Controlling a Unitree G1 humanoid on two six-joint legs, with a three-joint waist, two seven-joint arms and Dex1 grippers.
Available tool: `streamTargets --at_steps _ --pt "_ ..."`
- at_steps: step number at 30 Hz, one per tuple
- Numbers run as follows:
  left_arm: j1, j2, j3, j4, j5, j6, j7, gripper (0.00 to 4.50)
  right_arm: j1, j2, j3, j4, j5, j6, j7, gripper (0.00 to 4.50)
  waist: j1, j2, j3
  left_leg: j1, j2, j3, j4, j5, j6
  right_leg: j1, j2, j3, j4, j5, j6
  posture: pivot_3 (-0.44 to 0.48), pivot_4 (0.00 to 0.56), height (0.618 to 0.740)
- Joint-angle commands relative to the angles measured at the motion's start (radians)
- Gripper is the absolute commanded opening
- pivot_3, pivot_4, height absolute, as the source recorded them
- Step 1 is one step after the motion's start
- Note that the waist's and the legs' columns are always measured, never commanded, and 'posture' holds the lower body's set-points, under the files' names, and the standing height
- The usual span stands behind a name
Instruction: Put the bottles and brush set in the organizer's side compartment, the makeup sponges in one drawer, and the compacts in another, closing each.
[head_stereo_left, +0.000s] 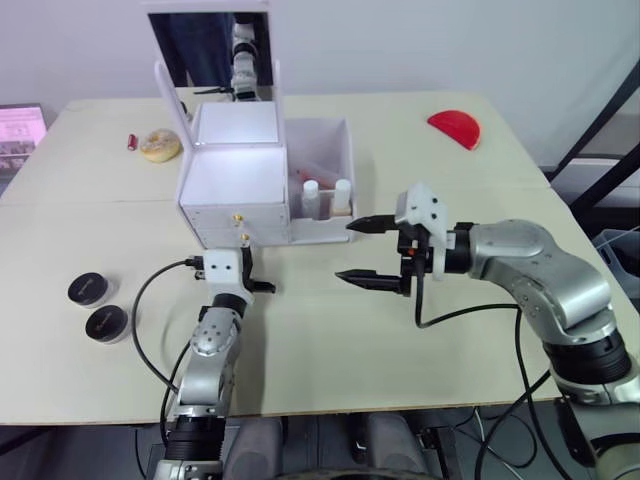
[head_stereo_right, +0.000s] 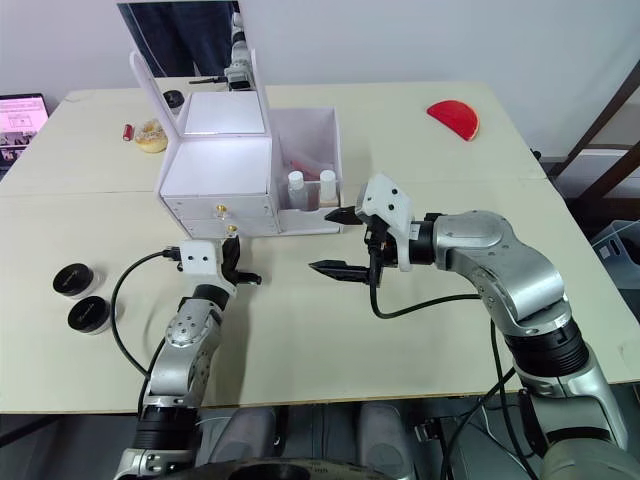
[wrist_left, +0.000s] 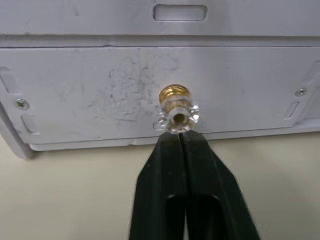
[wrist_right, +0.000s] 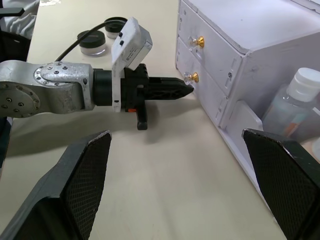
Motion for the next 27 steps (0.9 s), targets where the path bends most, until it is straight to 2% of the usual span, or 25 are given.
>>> streamTargets --at_steps 1,11,14,18,27 --pt "-0.001 -0.001 -0.011 -0.051 -0.01 -0.024 -0.011 0.02 -0.005 -0.012 -0.031 -0.043 0.01 -0.004 -0.003 4.5 -0.001 0.0 0.0 0.0 0.0 0.0 0.0 0.0 0.0 0.0 0.0 0.0 0.0 0.0 0.0 0.0 0.15 0.739" --pt "0.05 0.002 -0.007 -0.114 -0.019 0.008 -0.017 0.02 -0.002 -0.014 -0.03 -0.038 0.004 -0.009 -0.001 4.5 -0.001 0.0 0.0 0.0 0.0 0.0 0.0 0.0 0.0 0.0 0.0 0.0 0.0 0.0 0.0 0.0 0.15 0.739" --pt "0.051 -0.002 -0.012 -0.114 -0.014 0.011 -0.009 0.88 -0.002 -0.014 -0.029 -0.039 0.003 -0.01 0.0 4.5 -0.001 0.0 0.0 0.0 0.0 0.0 0.0 0.0 0.0 0.0 0.0 0.0 0.0 0.0 0.0 0.0 0.15 0.739" --pt "0.052 -0.007 -0.014 -0.117 -0.013 0.022 0.001 2.85 0.0 -0.015 -0.028 -0.04 0.004 -0.01 0.002 4.5 -0.002 0.0 0.0 0.0 0.0 0.0 0.0 0.0 0.0 0.0 0.0 0.0 0.0 0.0 0.0 0.0 0.15 0.739" --pt "0.04 -0.009 -0.001 -0.127 -0.018 0.002 0.017 2.85 0.003 -0.022 -0.027 -0.041 0.002 -0.009 0.002 4.5 -0.001 0.0 0.0 0.0 0.0 0.0 0.0 0.0 0.0 0.0 0.0 0.0 0.0 -0.002 0.003 0.0 0.15 0.739"
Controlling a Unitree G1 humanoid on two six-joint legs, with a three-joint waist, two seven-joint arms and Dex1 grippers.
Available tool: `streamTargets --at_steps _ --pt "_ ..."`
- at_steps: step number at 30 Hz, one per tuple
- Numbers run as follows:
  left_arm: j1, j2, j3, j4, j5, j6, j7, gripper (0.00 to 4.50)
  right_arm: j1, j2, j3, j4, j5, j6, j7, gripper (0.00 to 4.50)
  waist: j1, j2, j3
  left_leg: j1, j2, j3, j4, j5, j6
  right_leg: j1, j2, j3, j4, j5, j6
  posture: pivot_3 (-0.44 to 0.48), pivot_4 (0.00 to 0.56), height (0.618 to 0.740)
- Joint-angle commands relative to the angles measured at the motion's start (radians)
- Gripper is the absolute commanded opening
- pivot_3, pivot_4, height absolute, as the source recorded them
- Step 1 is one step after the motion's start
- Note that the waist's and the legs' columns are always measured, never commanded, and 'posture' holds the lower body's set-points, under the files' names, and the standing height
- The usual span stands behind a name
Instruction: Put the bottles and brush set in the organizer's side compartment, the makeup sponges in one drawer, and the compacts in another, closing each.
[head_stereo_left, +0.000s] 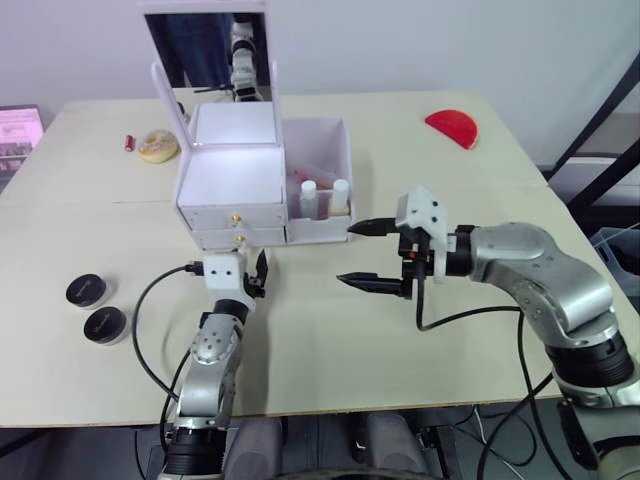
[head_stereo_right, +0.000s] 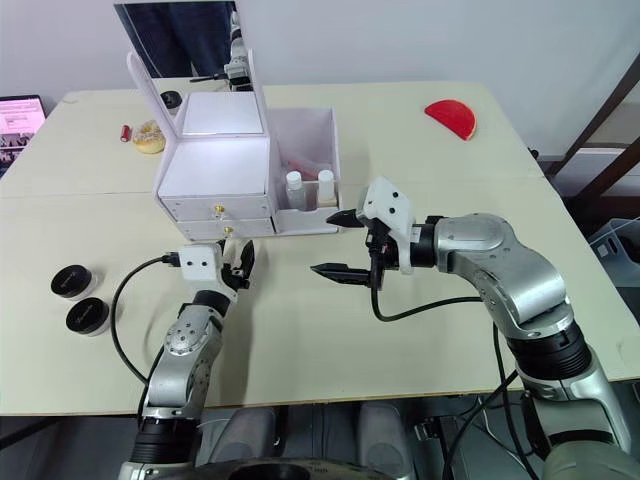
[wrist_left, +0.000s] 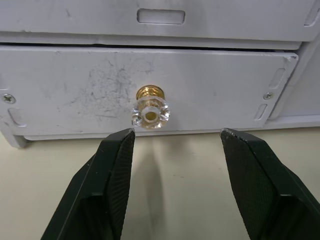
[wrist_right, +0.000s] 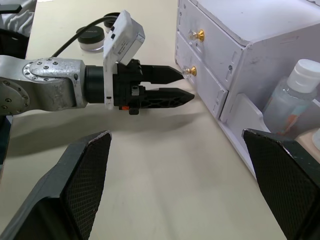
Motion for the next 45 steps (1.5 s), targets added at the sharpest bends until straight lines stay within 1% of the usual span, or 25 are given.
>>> streamTargets --at_steps 1,14,17,20,21,28,32,36,39,42,45 --pt "-0.019 -0.003 0.008 -0.043 -0.004 -0.034 0.011 2.85 -0.006 -0.011 -0.026 -0.032 0.002 -0.012 0.0 4.5 0.0 0.0 0.0 0.0 0.0 0.0 0.0 0.0 0.0 0.0 0.0 0.0 0.0 0.0 0.0 0.0 0.15 0.739" --pt "-0.037 -0.003 0.01 -0.029 -0.017 -0.047 0.0 2.85 -0.007 -0.012 -0.025 -0.037 0.004 -0.006 -0.011 4.5 0.0 0.0 0.0 0.0 0.0 0.0 0.0 0.0 0.0 0.0 0.0 0.0 0.0 0.0 0.0 0.0 0.15 0.739" --pt "-0.038 -0.002 0.011 -0.028 -0.017 -0.048 -0.001 2.06 -0.007 -0.012 -0.024 -0.038 0.005 -0.006 -0.014 4.5 0.0 0.0 0.0 0.0 0.0 0.0 0.0 0.0 0.0 0.0 0.0 0.0 0.0 0.0 0.0 0.0 0.15 0.739" --pt "-0.04 -0.002 0.013 -0.027 -0.019 -0.047 -0.003 0.49 -0.006 -0.012 -0.024 -0.037 0.004 -0.008 -0.014 4.5 0.001 0.0 0.0 0.0 0.0 0.0 0.0 0.0 0.0 0.0 0.0 0.0 0.0 0.0 0.0 0.0 0.15 0.739" --pt "-0.04 -0.001 0.014 -0.027 -0.018 -0.045 -0.003 0.25 -0.006 -0.012 -0.024 -0.037 0.004 -0.009 -0.014 4.5 0.001 0.0 0.0 0.0 0.0 0.0 0.0 0.0 0.0 0.0 0.0 0.0 -0.001 0.0 0.0 0.0 0.15 0.739" --pt "-0.04 0.001 0.016 -0.031 -0.022 -0.033 -0.009 0.25 -0.009 -0.009 -0.022 -0.038 0.005 -0.009 -0.018 4.5 0.001 0.0 0.0 -0.001 0.0 0.0 0.0 0.0 0.0 0.0 0.0 0.0 -0.001 0.0 0.0 0.0 0.15 0.739" --pt "-0.012 0.03 0.001 -0.073 -0.021 0.003 -0.038 0.25 -0.008 -0.009 -0.021 -0.042 0.006 -0.007 -0.02 4.5 0.0 0.0 0.0 -0.001 0.0 0.0 0.0 0.0 0.0 0.0 0.0 0.0 -0.001 0.0 0.0 0.0 0.15 0.739" --pt "0.051 0.072 -0.013 -0.173 -0.032 0.054 -0.076 0.25 -0.003 -0.013 -0.024 -0.043 0.005 -0.009 -0.019 4.5 -0.001 0.0 0.0 -0.001 0.0 0.0 0.0 -0.001 0.001 0.0 0.0 0.0 -0.001 0.0 0.0 0.0 0.15 0.739" --pt "0.128 0.094 -0.021 -0.268 -0.059 0.107 -0.105 0.25 -0.002 -0.016 -0.025 -0.041 0.004 -0.012 -0.018 4.5 -0.001 0.0 0.0 -0.001 0.0 0.0 0.0 -0.001 0.001 -0.001 0.0 0.0 -0.002 0.0 0.0 0.0 0.15 0.739" --pt "0.211 0.122 -0.013 -0.366 -0.089 0.152 -0.133 0.25 -0.004 -0.017 -0.022 -0.034 -0.002 -0.018 -0.015 4.5 -0.001 0.0 0.0 -0.002 0.0 0.0 0.0 -0.001 0.002 -0.001 0.0 0.0 -0.002 0.0 0.0 0.0 0.15 0.739" --pt "0.265 0.147 -0.002 -0.434 -0.109 0.186 -0.144 0.25 -0.007 -0.019 -0.018 -0.025 -0.009 -0.024 -0.011 4.5 0.001 0.001 0.001 -0.002 0.0 0.0 0.0 -0.001 0.002 -0.001 0.0 0.0 -0.002 -0.001 0.0 0.0 0.15 0.739"
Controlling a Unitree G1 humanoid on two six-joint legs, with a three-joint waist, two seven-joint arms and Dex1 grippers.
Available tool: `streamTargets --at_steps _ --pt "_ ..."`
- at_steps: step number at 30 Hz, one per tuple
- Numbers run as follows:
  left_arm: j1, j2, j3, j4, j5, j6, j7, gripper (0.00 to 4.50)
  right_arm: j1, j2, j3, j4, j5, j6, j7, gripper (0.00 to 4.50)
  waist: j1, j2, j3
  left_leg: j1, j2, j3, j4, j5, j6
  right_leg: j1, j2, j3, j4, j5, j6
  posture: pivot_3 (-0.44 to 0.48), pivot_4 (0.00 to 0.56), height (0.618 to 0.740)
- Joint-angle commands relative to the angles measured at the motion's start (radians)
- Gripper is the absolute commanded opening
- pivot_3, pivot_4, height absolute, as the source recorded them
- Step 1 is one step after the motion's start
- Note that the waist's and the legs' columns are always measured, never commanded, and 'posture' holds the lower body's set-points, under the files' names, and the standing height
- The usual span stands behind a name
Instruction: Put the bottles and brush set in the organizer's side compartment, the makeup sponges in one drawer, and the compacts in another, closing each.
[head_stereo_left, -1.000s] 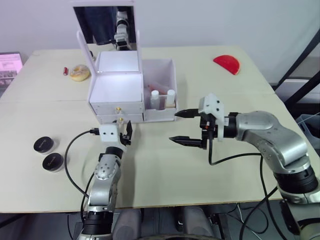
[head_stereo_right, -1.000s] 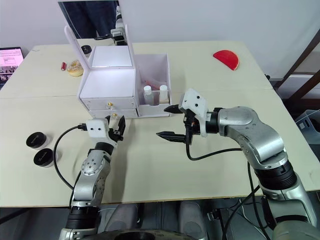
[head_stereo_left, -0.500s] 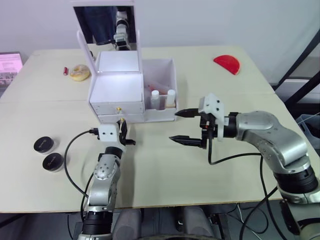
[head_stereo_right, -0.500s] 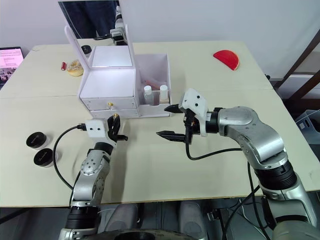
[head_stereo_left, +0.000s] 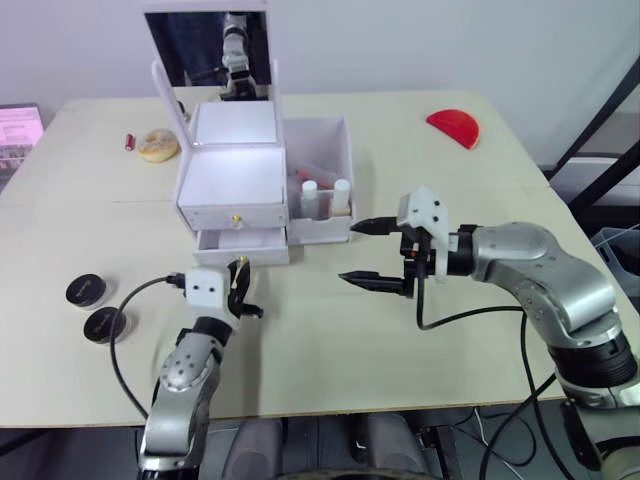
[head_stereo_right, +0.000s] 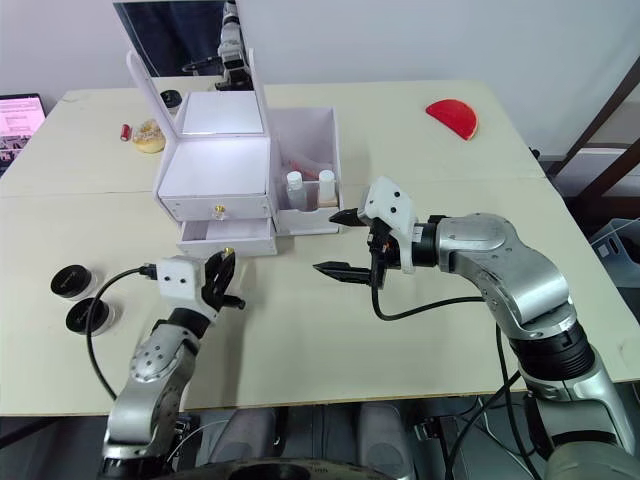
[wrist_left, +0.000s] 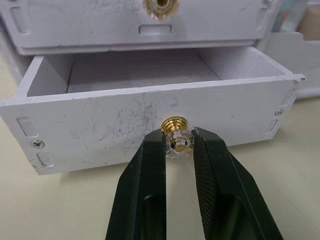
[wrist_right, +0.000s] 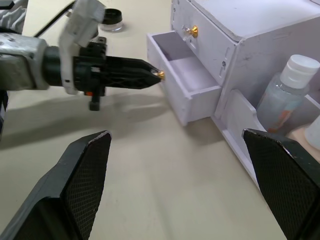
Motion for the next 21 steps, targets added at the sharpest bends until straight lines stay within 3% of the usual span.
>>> streamTargets --at_steps 1,12,21 --pt "0.046 0.023 0.012 -0.107 -0.033 0.033 -0.023 0.25 -0.011 -0.007 -0.017 -0.02 -0.007 -0.022 0.007 4.5 0.001 0.0 0.0 0.0 0.0 0.0 0.0 0.0 0.0 0.0 0.0 0.0 0.0 0.0 0.0 0.0 0.15 0.739" --pt "0.182 0.056 0.044 -0.204 -0.06 0.065 -0.018 0.25 -0.015 -0.004 -0.017 -0.01 -0.018 -0.035 0.015 4.5 -0.001 0.0 0.0 -0.005 0.0 0.0 0.0 0.0 0.0 -0.004 0.0 0.0 -0.001 0.0 0.0 0.0 0.15 0.739" --pt "0.193 0.073 0.015 -0.185 -0.075 0.041 -0.064 0.25 -0.018 -0.003 -0.016 -0.006 -0.023 -0.041 0.019 4.5 -0.001 0.0 0.0 -0.006 0.0 0.0 0.0 0.0 0.0 -0.006 0.0 0.0 -0.001 0.0 0.0 0.0 0.15 0.739"
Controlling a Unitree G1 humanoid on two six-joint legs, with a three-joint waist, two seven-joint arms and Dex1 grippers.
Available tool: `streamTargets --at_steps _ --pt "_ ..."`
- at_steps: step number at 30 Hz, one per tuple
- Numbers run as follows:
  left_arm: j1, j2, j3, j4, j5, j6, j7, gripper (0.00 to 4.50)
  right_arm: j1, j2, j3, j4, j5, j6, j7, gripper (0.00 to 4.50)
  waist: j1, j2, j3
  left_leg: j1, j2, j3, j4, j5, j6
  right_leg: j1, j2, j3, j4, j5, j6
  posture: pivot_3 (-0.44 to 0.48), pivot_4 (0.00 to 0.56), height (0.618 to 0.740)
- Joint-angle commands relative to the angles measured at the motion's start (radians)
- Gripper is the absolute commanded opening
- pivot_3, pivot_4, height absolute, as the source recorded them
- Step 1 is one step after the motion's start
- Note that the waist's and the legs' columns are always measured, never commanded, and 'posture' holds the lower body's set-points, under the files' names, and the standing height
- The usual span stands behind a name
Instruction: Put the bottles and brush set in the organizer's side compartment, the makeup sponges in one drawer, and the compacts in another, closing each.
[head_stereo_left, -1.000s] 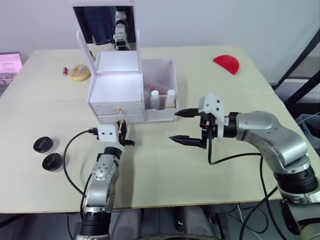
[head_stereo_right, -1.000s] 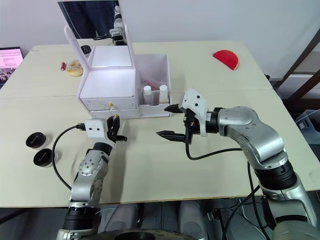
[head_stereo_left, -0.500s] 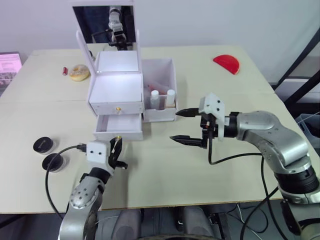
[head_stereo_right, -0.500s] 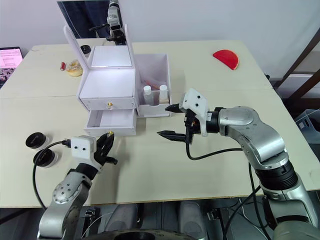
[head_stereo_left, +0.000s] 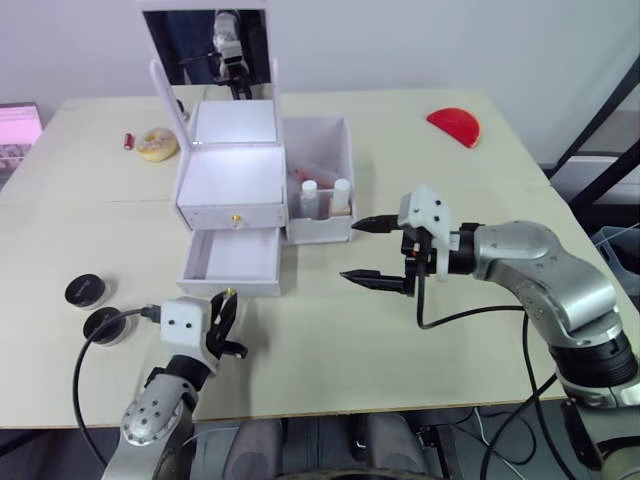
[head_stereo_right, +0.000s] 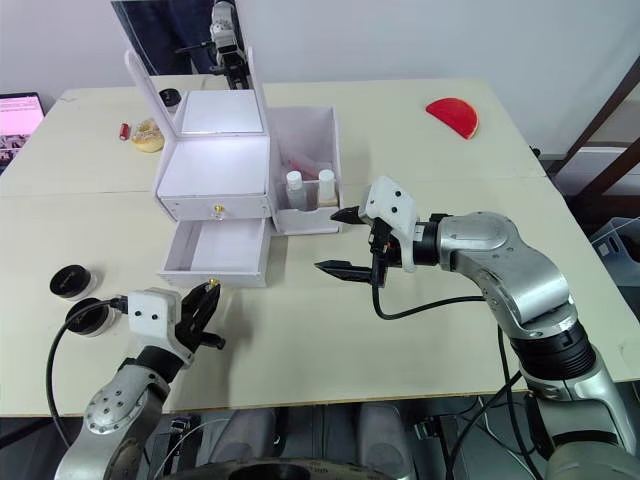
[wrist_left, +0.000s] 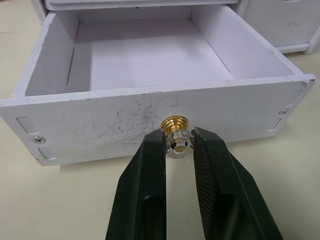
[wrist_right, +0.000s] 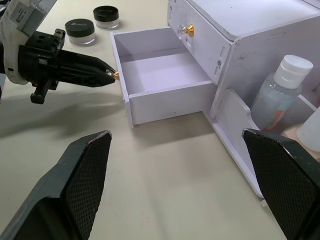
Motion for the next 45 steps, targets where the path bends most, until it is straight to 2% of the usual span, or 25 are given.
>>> streamTargets --at_steps 1,24,26,33,40,44,45 --pt "-0.004 0.01 -0.02 -0.014 -0.026 -0.017 -0.037 0.25 -0.017 -0.001 -0.017 -0.011 -0.005 -0.022 0.004 4.5 0.001 0.0 0.0 0.0 0.0 0.0 0.0 0.0 0.0 0.0 0.0 0.0 0.0 0.0 0.0 0.0 0.15 0.739" --pt "0.046 0.023 -0.001 -0.027 -0.054 -0.027 -0.052 0.25 -0.027 0.002 -0.015 -0.01 -0.003 -0.02 0.009 4.5 0.0 0.0 0.0 -0.004 0.0 0.0 0.001 0.0 0.0 -0.003 0.0 0.0 0.0 0.002 -0.004 0.0 0.15 0.739" --pt "0.044 0.024 0.0 -0.027 -0.054 -0.028 -0.051 1.29 -0.027 0.003 -0.014 -0.009 -0.004 -0.02 0.008 4.5 0.0 0.0 0.0 -0.004 0.0 0.0 0.001 0.0 0.0 -0.003 0.0 0.0 0.0 0.001 -0.002 0.0 0.15 0.739" --pt "0.05 0.028 0.009 -0.043 -0.061 -0.023 -0.056 4.48 -0.028 0.001 -0.017 -0.012 -0.001 -0.014 0.006 4.5 0.0 0.0 0.0 -0.004 0.0 0.0 0.001 0.0 0.0 -0.003 0.0 0.0 0.001 0.001 -0.001 0.0 0.15 0.739" --pt "0.142 0.072 0.074 -0.145 -0.116 0.004 -0.092 4.48 -0.019 -0.015 -0.031 -0.01 0.007 -0.014 0.022 4.5 -0.001 0.0 0.0 -0.004 0.0 0.0 0.002 0.0 0.0 -0.004 0.0 0.0 0.001 0.001 -0.001 0.0 0.15 0.739" --pt "0.256 0.156 0.249 -0.25 -0.266 0.033 -0.185 4.48 0.016 -0.056 -0.074 0.011 0.018 -0.038 0.066 4.5 0.0 0.0 0.0 -0.006 0.0 0.0 0.002 0.0 0.0 -0.005 0.0 0.0 0.001 0.001 -0.001 0.0 0.15 0.739" --pt "0.29 0.188 0.326 -0.254 -0.328 0.035 -0.231 4.48 0.037 -0.072 -0.101 0.021 0.027 -0.046 0.083 4.5 0.002 0.0 0.0 -0.006 0.0 0.0 0.002 0.0 0.0 -0.005 0.0 0.0 0.001 0.001 -0.001 0.0 0.15 0.739"
